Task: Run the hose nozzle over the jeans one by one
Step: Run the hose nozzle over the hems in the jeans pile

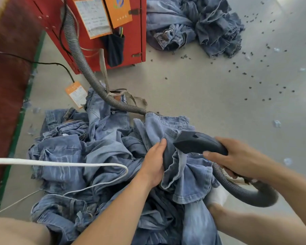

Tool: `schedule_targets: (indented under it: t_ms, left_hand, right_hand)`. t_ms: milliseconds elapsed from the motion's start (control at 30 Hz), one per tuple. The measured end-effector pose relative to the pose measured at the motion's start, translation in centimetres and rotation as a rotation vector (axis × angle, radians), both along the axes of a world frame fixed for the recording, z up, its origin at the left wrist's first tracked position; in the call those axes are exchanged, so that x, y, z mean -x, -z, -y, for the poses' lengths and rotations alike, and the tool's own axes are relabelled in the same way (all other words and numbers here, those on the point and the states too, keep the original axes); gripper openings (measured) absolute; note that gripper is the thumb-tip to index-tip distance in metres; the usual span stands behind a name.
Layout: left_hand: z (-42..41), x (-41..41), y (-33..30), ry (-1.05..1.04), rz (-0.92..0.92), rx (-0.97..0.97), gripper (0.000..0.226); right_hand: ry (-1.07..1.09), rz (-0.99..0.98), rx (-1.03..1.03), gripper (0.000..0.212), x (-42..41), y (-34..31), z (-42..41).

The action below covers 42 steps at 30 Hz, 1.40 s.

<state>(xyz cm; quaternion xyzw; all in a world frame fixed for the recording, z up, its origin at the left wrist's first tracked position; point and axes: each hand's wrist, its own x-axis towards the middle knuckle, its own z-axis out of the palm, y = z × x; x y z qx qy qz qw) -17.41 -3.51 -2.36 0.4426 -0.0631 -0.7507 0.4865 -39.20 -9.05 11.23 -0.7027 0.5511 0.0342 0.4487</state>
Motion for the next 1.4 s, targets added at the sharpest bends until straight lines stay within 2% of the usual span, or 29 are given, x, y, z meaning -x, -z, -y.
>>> schedule_targets:
  t_ms: [33,100,167,267,333,400,500,533,567,667,700,733,767,833,900,933,1033,1067,1100,1200,1300,1400]
  left_hand:
    - [-0.3,-0.1,-0.2,0.007,-0.046,-0.007,0.045]
    - [-0.7,-0.5,-0.3,0.001,-0.081,-0.046,0.046]
    - [-0.5,-0.9,-0.5,-0.053,-0.047,-0.094,0.043]
    - [0.4,-0.9,-0.2,-0.103,-0.023,-0.186,0.038]
    - [0.5,-0.8,-0.5,-0.111,-0.178,-0.23,0.042]
    - [-0.1,-1.0,-0.5,-0.131,-0.327,-0.249,0.047]
    - [-0.8,-1.4,-0.8,-0.108,-0.38,-0.194,0.049]
    - [-0.7,-1.5,-0.8,-0.12,-0.277,-0.17,0.049]
    - [-0.6,-1.4,-0.9,-0.131,-0.076,-0.135,0.05]
    - [-2.7,-1.4,-1.2,-0.24,0.958,-0.19,0.06]
    - [-4.2,-1.3,-1.4,-0.307,1.179,-0.157,0.054]
    - [-5.6,-1.1,-1.4,-0.283,1.283,-0.091,0.047]
    - [-6.6,-0.6,-1.5,-0.157,1.27,-0.031,0.042]
    - [-7.4,0.3,-1.6,0.237,1.163,0.041,0.037]
    - [-6.6,0.4,-1.8,0.409,1.111,0.059,0.035]
    - [-5.9,0.5,-1.9,0.373,1.025,0.029,0.033]
    - [-4.4,0.9,-2.7,0.015,0.377,-0.236,0.044]
    - [-4.2,1.1,-2.8,-0.061,0.22,-0.315,0.041]
    - [-4.2,1.1,-2.8,-0.097,0.144,-0.359,0.035]
    - [-3.8,0.8,-2.8,-0.1,0.086,-0.355,0.017]
    - [-2.8,0.2,-2.7,-0.111,0.043,-0.322,0.016]
    - [-2.5,0.2,-2.6,-0.125,-0.095,-0.333,0.018]
  right_hand:
    - [-0.003,-0.007,0.037,0.009,-0.9,0.8,0.2]
    - [0.133,-0.015,0.13,0.015,-2.1,1.7,1.3]
    - [0.241,0.011,0.159,0.02,-1.1,1.3,2.4]
    - [0.074,0.06,0.098,0.019,2.1,-0.6,1.7]
    - [-0.083,-0.027,0.071,0.018,1.8,-0.9,0.3]
    - [-0.178,-0.137,0.127,0.018,-0.2,0.8,-0.1]
    - [0.014,-0.199,0.232,0.019,-2.8,3.0,1.4]
    - [0.107,-0.195,0.256,0.022,-2.7,3.0,2.1]
    - [0.177,-0.185,0.271,0.023,-2.2,2.6,2.8]
    - [0.218,-0.145,0.253,0.02,0.2,1.3,3.2]
    - [0.212,-0.12,0.238,0.019,0.6,1.1,2.9]
    - [0.199,-0.102,0.227,0.018,0.8,1.0,2.7]
    - [0.178,-0.088,0.227,0.017,0.8,0.9,2.6]
    - [0.113,-0.07,0.245,0.016,0.8,0.5,2.2]
    - [0.012,-0.096,0.261,0.016,0.7,-0.1,1.6]
    - [-0.034,-0.116,0.266,0.016,0.8,-0.4,1.1]
    - [-0.059,-0.092,0.289,0.018,1.4,-0.6,-0.2]
    - [-0.045,-0.076,0.291,0.018,1.6,-0.5,-0.5]
    - [-0.037,-0.06,0.289,0.018,1.7,-0.4,-0.6]
    - [-0.079,0.008,0.248,0.018,2.1,-0.6,-0.8]
    - [-0.205,-0.017,0.18,0.022,3.2,-0.7,-1.2]
    - [-0.338,-0.088,0.068,0.028,2.9,0.1,-1.3]
